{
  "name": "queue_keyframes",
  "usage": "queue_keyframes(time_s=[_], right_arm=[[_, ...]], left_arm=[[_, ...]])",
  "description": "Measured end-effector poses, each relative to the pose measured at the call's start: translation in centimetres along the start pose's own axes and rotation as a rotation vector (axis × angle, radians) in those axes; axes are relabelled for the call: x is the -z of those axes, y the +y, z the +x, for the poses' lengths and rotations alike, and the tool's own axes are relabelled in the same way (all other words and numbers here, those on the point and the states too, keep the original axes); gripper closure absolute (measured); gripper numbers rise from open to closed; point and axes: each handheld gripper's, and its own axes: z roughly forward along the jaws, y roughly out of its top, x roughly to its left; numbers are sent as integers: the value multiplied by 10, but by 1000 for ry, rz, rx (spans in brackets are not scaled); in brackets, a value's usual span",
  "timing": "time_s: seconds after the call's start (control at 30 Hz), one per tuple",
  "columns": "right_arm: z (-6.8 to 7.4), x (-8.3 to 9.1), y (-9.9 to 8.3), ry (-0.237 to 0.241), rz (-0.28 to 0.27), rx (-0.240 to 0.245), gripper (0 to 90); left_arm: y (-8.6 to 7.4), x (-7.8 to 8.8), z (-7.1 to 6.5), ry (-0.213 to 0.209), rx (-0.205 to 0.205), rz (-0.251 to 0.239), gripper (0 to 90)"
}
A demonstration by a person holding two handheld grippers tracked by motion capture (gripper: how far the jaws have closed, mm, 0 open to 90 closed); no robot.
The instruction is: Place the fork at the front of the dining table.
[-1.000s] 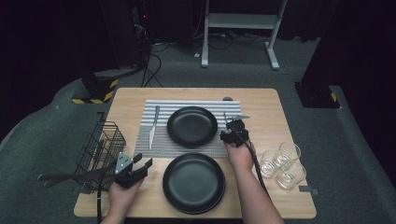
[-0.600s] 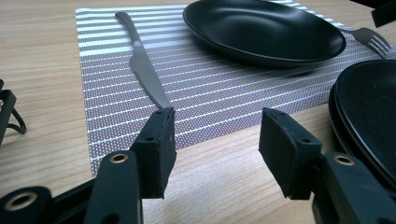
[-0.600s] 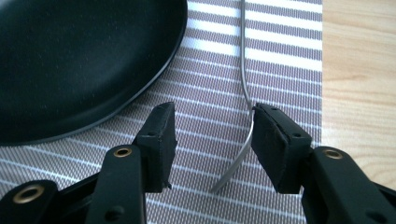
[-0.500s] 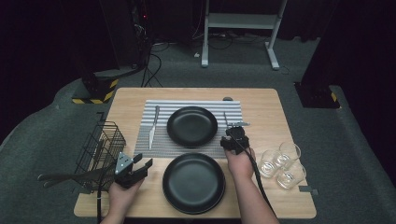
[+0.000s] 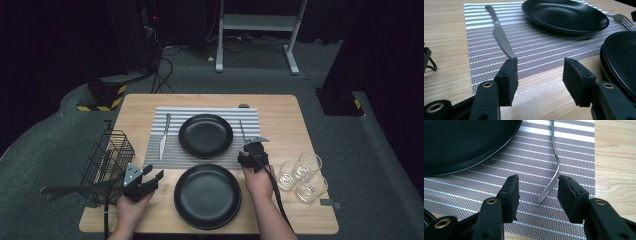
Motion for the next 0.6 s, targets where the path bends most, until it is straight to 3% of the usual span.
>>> queue_keyframes(time_s=[0.3,0.6], right_arm=[[0,-5,-13,-3,10,2,527],[-2,-10,-20,-6,14,-5,683]], left_arm=[[0,-1,0,-1,-5,6,461],[0,-1,0,-3,-5,6,461]])
